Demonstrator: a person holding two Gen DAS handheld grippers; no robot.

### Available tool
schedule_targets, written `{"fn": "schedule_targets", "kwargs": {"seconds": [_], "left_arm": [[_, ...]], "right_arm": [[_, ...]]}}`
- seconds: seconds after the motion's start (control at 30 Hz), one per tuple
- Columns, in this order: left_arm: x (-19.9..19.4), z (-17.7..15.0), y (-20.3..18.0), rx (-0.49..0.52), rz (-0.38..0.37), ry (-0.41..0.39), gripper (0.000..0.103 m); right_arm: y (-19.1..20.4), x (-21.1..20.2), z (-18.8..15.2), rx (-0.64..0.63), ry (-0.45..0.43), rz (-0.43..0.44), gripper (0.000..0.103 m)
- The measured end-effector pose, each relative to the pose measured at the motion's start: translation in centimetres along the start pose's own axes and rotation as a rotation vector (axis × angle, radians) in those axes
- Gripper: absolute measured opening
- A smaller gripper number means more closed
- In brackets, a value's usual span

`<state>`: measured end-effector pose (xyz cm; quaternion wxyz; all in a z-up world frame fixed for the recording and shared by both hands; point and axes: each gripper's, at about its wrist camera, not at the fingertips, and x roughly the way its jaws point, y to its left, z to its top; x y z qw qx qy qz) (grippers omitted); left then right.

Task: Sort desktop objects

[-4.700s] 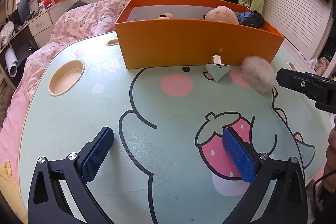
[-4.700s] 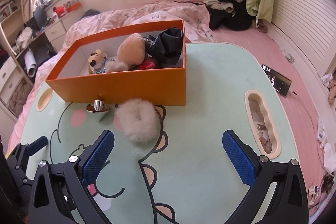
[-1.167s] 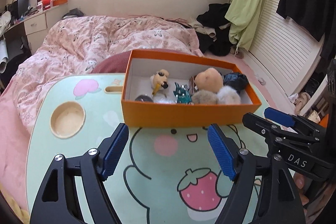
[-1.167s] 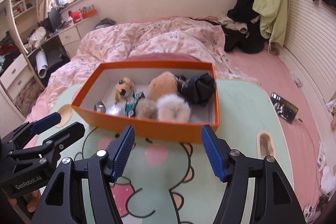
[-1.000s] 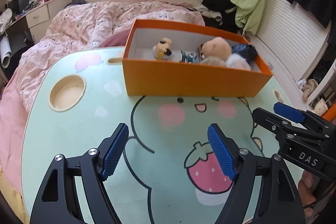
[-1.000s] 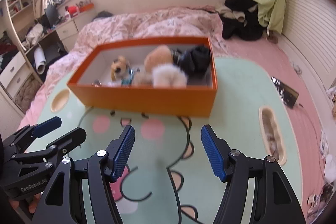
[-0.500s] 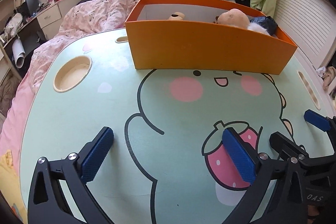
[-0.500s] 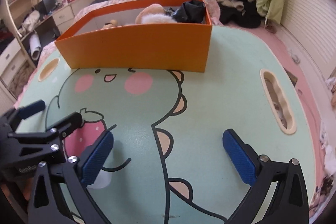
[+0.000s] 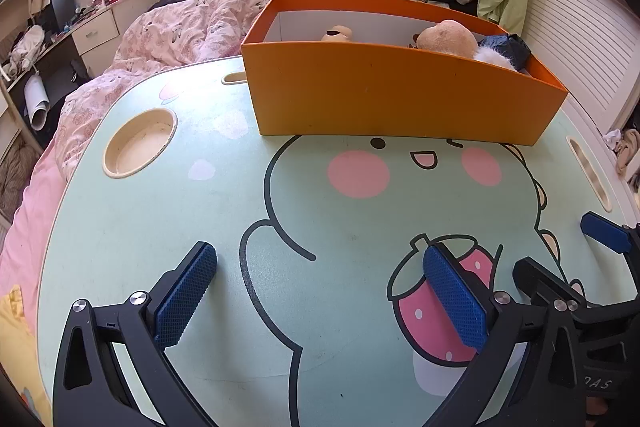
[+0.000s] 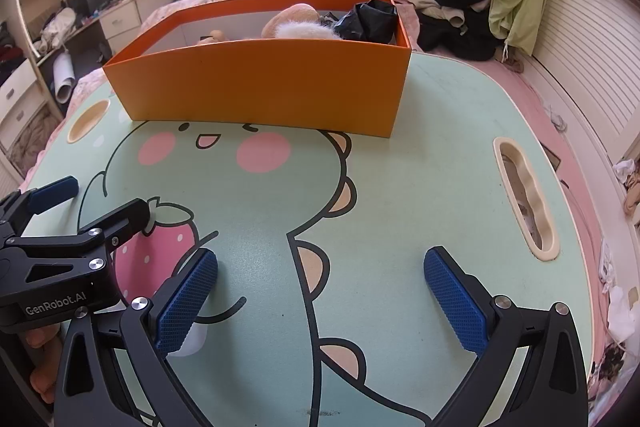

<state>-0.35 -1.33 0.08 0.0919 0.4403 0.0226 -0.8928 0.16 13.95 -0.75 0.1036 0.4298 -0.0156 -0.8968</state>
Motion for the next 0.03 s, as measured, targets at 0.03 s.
{"fn": "schedule_targets", "kwargs": {"seconds": [0.03], "left_arm": [[0.04, 0.04, 0.03, -0.001, 0.000, 0.000, 0.103]], "right_arm": [[-0.01, 0.00, 0.00, 0.000, 0.000, 0.000, 0.103]]}}
